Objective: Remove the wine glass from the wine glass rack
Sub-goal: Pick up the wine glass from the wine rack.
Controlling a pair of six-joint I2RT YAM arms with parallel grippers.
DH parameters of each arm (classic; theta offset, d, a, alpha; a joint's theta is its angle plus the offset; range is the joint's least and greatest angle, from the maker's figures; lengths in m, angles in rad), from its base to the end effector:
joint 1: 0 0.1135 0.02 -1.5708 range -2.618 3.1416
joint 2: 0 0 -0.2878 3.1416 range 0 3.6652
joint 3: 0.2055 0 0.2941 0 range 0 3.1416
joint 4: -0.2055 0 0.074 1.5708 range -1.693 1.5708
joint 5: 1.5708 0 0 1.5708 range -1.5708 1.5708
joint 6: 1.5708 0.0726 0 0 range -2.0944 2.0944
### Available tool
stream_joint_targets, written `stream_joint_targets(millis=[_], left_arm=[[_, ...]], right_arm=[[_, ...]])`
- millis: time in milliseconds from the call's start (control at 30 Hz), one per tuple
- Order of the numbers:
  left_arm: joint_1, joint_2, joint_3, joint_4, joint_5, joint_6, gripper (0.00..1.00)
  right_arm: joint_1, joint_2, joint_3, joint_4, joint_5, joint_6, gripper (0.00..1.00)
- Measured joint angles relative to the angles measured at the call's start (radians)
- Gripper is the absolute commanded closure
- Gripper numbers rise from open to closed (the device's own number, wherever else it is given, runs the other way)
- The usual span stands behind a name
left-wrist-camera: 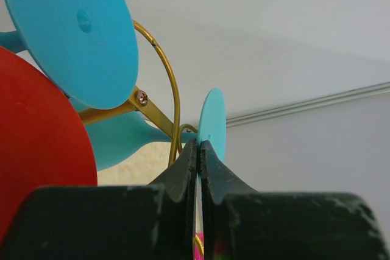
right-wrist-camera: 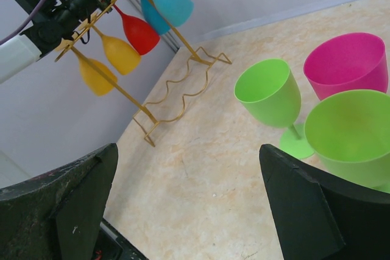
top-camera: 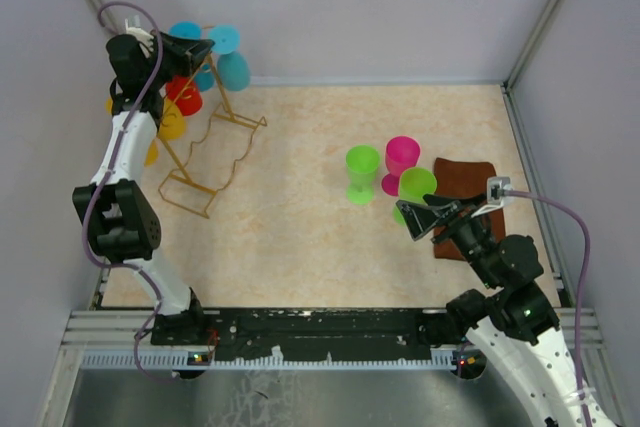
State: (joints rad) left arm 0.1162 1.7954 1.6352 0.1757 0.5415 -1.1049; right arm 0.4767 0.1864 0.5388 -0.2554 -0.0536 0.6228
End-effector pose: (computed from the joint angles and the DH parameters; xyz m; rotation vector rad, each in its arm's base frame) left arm 0.5150 0.0224 0.4095 -0.5560 1.5931 -1.1794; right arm 0.1159 0.0643 0.3367 0.0672 1.5427 0.9240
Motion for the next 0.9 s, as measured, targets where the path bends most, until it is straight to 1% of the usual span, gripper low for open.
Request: stream_joint_targets(millis=[267, 600, 900], left_arm=[[0.000, 0.000, -0.002, 0.021, 0.020, -0.042, 0.96], [0.000, 0.000, -0.005, 0.028, 0.041, -0.051, 0.96], [0.004, 0.000, -0.012, 0.045, 0.056, -0.069, 0.99]], right_arm=[[0.000, -0.011, 0.000, 0.000, 0.004, 0.001, 0.01], [0.000, -0.011, 0.000, 0.000, 0.008, 0.001, 0.01], [0.000, -0.011, 0.000, 0.000, 0.008, 0.003, 0.01]])
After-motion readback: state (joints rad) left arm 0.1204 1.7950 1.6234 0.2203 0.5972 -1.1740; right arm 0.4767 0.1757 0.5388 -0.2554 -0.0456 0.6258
